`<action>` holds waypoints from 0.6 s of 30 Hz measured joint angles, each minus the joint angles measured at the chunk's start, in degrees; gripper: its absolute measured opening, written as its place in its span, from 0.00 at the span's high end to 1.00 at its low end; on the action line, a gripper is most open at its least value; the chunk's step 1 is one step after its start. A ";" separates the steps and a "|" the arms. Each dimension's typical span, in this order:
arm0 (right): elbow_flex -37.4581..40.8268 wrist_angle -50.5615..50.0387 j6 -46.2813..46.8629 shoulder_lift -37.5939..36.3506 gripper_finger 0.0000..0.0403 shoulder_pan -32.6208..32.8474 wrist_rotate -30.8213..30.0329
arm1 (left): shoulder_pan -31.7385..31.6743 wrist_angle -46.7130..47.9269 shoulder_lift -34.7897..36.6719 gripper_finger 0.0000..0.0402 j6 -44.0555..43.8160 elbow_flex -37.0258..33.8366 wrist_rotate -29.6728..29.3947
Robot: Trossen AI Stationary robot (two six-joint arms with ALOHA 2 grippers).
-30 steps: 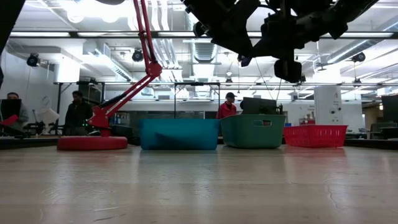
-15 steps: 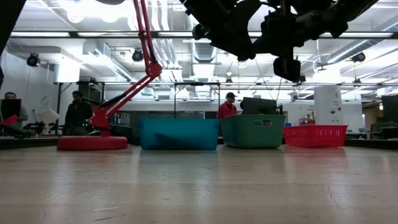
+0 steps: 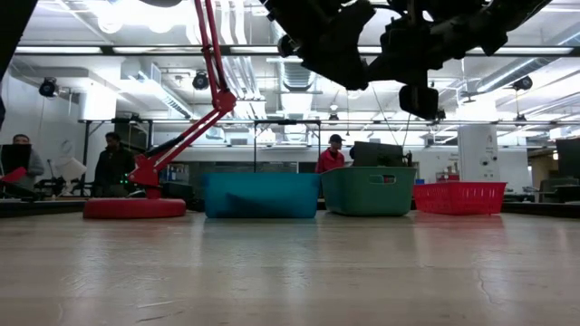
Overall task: Pick & Place School Supplies
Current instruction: Put the blue eraser into the red bin
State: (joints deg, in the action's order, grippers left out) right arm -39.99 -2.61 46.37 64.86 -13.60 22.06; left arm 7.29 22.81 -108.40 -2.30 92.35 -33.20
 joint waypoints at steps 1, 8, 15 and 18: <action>0.00 -0.02 0.00 -0.05 0.95 -0.24 -0.10 | 0.00 1.68 0.00 0.54 0.25 0.43 -0.59; 0.00 -0.77 -0.04 -2.24 0.95 -2.81 -0.33 | 0.19 12.99 0.01 0.54 -2.13 4.45 -4.12; -0.02 -15.26 -1.31 -9.00 0.95 -8.77 -5.82 | 0.71 13.35 1.04 0.54 -9.49 9.82 -2.88; -0.02 -21.55 -1.36 -12.87 0.95 -11.86 -7.93 | 1.10 13.17 2.97 0.54 -8.45 11.68 -1.27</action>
State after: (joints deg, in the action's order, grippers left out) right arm -40.01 -24.16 45.01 51.99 -25.46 14.13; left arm 8.39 35.98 -105.43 -10.75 104.03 -34.47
